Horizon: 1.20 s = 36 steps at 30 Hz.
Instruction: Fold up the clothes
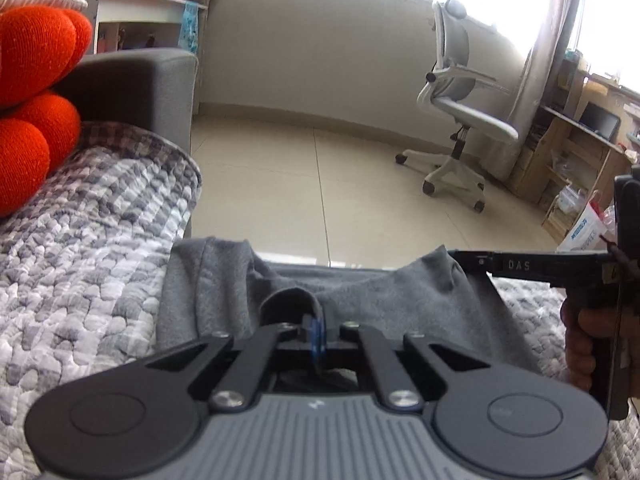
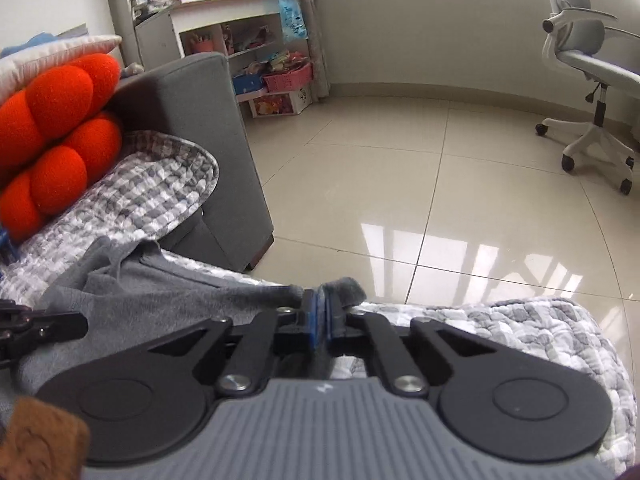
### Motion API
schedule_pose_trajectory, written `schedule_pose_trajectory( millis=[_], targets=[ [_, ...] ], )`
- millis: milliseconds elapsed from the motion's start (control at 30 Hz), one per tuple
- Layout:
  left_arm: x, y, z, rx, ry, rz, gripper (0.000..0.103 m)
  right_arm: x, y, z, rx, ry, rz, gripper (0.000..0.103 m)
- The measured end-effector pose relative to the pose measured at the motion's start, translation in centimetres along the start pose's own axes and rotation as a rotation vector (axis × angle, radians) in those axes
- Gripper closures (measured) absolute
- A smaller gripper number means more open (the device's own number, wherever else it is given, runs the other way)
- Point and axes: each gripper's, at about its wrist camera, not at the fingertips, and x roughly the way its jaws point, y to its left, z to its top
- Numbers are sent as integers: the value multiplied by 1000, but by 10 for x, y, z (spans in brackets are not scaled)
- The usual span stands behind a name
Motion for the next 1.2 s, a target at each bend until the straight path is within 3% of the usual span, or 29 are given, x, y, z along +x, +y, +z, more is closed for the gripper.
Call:
schedule_pose_trajectory(
  millis=[133, 267, 467, 500, 533, 700, 800, 867, 900, 1033, 1133, 1200],
  targets=[
    [-13, 0, 13, -11, -84, -39, 102, -15, -18, -3, 78, -59, 4, 101],
    [-1, 0, 8, 4, -40, -21, 102, -11, -22, -6, 95, -48, -14, 101],
    [8, 5, 1, 0, -18, -3, 102, -7, -39, -11, 218, -43, 11, 101],
    [8, 5, 1, -3, -18, -3, 102, -10, -41, -9, 233, -47, 13, 96],
    [8, 5, 1, -6, -19, -4, 102, -14, -43, -8, 247, -52, 19, 86],
    [12, 4, 0, -13, -13, -4, 102, -23, -24, -2, 198, -47, 75, 74],
    [11, 3, 0, -12, -14, -2, 102, -7, -3, -6, 93, 34, 1, 75],
    [9, 3, 0, -14, -22, -2, 102, -2, 0, -7, 69, 42, -39, 85],
    [8, 3, 2, -19, -28, -4, 102, -3, -1, -6, 70, 39, -37, 101],
    [-2, 2, 10, -52, -83, -27, 102, -14, -4, -6, 49, -9, -96, 103],
    [6, -4, 8, -7, -45, 13, 101, -17, -6, -9, 37, -11, -104, 103],
    [14, 3, 3, -43, 0, 23, 101, -20, -2, -11, 35, 2, -103, 96]
  ],
)
